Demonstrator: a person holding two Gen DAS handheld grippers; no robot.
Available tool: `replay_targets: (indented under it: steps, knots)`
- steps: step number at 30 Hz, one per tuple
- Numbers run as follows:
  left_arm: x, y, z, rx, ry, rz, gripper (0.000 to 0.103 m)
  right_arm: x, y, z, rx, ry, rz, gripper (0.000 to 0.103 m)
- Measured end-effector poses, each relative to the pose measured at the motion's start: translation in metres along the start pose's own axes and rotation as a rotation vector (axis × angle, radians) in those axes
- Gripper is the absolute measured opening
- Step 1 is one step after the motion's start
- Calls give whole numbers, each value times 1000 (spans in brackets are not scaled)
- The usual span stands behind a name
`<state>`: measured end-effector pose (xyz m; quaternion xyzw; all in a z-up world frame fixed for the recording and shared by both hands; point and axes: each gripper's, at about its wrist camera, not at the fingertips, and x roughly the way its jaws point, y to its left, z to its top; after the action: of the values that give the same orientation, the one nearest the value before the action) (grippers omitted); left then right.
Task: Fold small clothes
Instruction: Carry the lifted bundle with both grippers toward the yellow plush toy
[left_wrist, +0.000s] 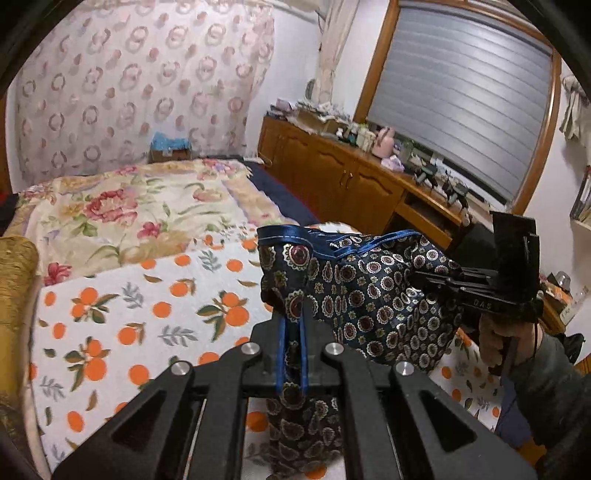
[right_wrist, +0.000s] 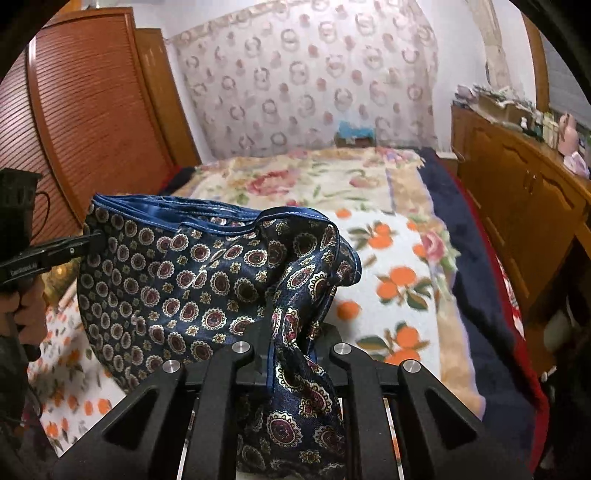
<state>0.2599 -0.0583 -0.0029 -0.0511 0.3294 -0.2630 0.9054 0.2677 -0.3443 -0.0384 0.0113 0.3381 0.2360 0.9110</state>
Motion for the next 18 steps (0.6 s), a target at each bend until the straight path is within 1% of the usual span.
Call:
replay_targets:
  steps: [6,8,18]
  knots:
    - [-29,14,1,-9,-53,48,3,4,24,17,-42,-34,25,10]
    - [-39,19,-1,-17,-81,78,3,7,33,22,-56,-40,39,10]
    - [-83,40,-4,-39,-159,172,3,24,78,54,-140,-69,89,10]
